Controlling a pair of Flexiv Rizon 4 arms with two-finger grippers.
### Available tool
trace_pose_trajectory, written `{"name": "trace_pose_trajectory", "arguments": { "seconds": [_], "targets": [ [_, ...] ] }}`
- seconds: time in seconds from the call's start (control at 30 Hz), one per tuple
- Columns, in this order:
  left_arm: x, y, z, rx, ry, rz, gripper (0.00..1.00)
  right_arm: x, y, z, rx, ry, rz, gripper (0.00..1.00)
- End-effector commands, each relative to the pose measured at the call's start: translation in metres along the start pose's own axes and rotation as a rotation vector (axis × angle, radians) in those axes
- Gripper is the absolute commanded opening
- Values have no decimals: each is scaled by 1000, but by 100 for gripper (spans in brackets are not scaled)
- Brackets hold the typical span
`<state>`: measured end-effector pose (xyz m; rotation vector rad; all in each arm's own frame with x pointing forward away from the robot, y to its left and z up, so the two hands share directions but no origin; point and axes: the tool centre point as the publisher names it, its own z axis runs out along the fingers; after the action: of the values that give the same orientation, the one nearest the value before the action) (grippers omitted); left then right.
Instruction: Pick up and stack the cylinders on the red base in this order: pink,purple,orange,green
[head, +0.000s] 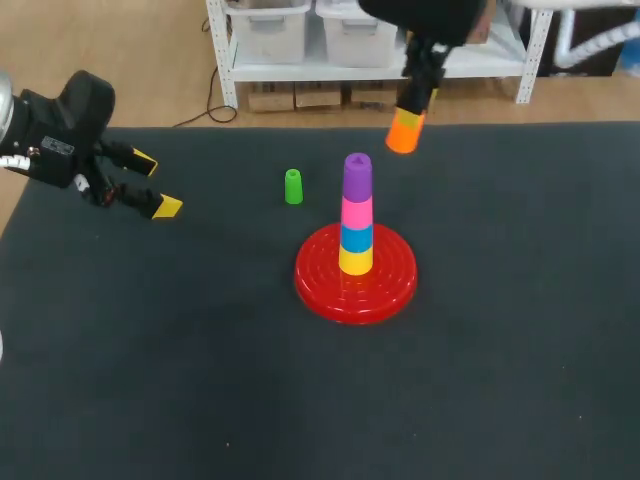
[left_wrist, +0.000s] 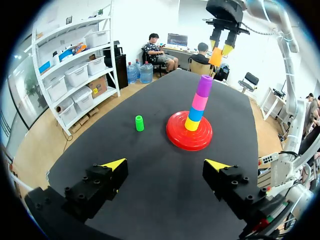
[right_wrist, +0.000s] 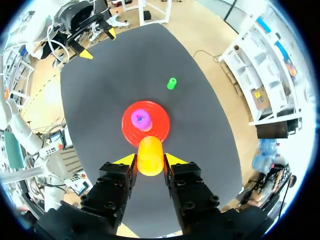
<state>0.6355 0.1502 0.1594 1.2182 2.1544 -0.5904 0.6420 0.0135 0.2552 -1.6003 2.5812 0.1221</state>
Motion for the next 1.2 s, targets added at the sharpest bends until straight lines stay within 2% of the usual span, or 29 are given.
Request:
{"name": "trace_pose_trajectory", "arguments": {
  "seconds": [0.03, 0.77, 1.07, 1.2],
  "targets": [
    [2, 0, 0, 1, -6, 3, 100, -18, 5, 4, -2, 47, -33, 0],
    [2, 0, 0, 1, -6, 3, 100, -22, 8, 4, -4, 30, -60, 0],
    [2, 0, 0, 1, -6, 3, 100, -35, 5, 13, 38, 207, -56, 0],
    [2, 0, 0, 1, -6, 3, 100, -39, 5, 16, 40, 219, -51, 0]
  ]
}}
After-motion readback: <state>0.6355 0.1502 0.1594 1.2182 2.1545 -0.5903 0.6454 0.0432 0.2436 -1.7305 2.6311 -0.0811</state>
